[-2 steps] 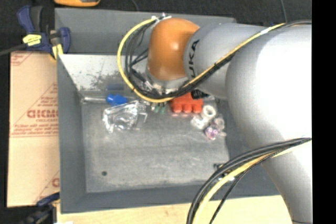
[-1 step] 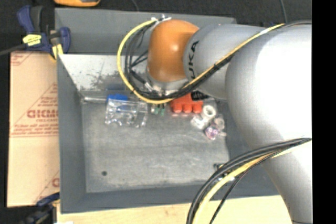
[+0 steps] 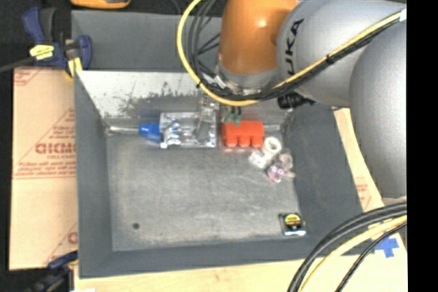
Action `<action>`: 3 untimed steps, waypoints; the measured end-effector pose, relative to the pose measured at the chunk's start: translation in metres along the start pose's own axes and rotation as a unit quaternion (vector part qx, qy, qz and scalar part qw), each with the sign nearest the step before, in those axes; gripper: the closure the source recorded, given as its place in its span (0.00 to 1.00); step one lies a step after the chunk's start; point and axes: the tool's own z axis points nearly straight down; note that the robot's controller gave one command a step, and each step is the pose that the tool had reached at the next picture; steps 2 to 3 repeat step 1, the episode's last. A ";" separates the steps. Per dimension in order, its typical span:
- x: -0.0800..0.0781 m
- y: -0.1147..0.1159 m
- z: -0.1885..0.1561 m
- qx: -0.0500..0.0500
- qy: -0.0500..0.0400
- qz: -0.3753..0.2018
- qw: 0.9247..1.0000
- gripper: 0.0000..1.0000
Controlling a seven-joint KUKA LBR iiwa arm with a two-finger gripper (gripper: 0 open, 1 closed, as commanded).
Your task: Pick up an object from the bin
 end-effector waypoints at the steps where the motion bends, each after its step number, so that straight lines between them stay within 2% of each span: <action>1: 0.037 0.019 -0.052 -0.001 0.001 -0.002 1.000 1.00; 3: 0.037 0.019 -0.052 -0.001 0.001 -0.002 1.000 1.00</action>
Offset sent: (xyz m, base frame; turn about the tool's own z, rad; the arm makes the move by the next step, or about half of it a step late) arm -0.0325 0.0256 0.0485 0.0010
